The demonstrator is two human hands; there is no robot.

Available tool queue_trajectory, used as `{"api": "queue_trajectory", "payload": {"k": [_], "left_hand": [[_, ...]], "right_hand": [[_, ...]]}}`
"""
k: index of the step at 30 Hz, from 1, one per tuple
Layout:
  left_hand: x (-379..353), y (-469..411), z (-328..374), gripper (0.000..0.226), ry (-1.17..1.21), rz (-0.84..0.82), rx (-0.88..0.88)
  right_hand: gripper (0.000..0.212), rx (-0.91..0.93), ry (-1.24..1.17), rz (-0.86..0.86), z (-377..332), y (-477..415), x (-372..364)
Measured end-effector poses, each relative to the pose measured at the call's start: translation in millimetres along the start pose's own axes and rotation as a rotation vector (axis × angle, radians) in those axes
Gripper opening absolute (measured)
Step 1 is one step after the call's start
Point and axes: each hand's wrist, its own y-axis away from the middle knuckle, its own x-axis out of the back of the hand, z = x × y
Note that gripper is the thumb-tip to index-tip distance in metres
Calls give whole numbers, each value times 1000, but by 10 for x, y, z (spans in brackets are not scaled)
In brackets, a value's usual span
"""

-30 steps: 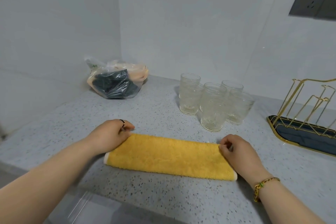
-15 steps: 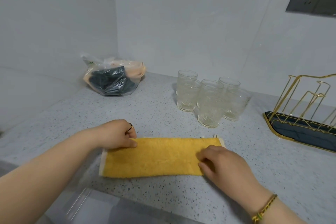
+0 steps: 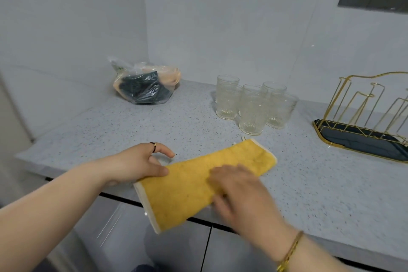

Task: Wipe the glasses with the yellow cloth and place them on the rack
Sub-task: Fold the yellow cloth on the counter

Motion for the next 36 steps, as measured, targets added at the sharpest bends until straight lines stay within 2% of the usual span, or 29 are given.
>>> {"api": "queue_trajectory", "payload": {"k": [4, 5, 9, 11, 13, 15, 18, 19, 21, 22, 24, 27, 28, 32, 36], "left_hand": [[-35, 134, -14, 26, 130, -15, -2], [-46, 162, -9, 26, 117, -28, -7], [-51, 286, 55, 34, 25, -164, -53], [-37, 309, 78, 41, 27, -193, -89], [-45, 293, 102, 40, 72, -196, -114], [-92, 238, 131, 39, 220, -180, -126], [-170, 47, 240, 32, 546, -129, -123], [-197, -31, 296, 26, 577, -124, -137], [-274, -212, 416, 23, 467, -114, -182], [-326, -298, 465, 20, 373, -86, -204], [-429, -502, 561, 15, 199, 38, -231], [-561, -810, 596, 36, 59, 218, -234], [-590, -895, 589, 37, 60, 232, -219], [-696, -1090, 518, 36, -35, 202, -130], [-727, -1153, 528, 45, -79, 243, -130]], "right_hand": [[79, 74, 114, -154, -581, 158, -320], [78, 75, 115, -147, -621, 174, -393], [33, 121, 57, 82, -554, 175, -453], [28, 158, -41, 121, -481, 166, -393], [27, 118, -190, 146, -398, 150, -269], [24, -22, -443, 167, -337, 131, -135], [12, -347, -943, 136, -211, 31, 58], [18, -419, -984, 193, -123, -26, 91], [36, -531, -963, 265, 75, -153, 123], [37, -581, -929, 260, 151, -210, 139], [29, -657, -862, 213, 318, -297, 119], [9, -735, -725, 103, 554, -340, 47], [3, -764, -654, 58, 609, -339, 35], [27, -811, -463, -105, 706, -284, -27], [24, -846, -542, -9, 762, -291, -67]]}}
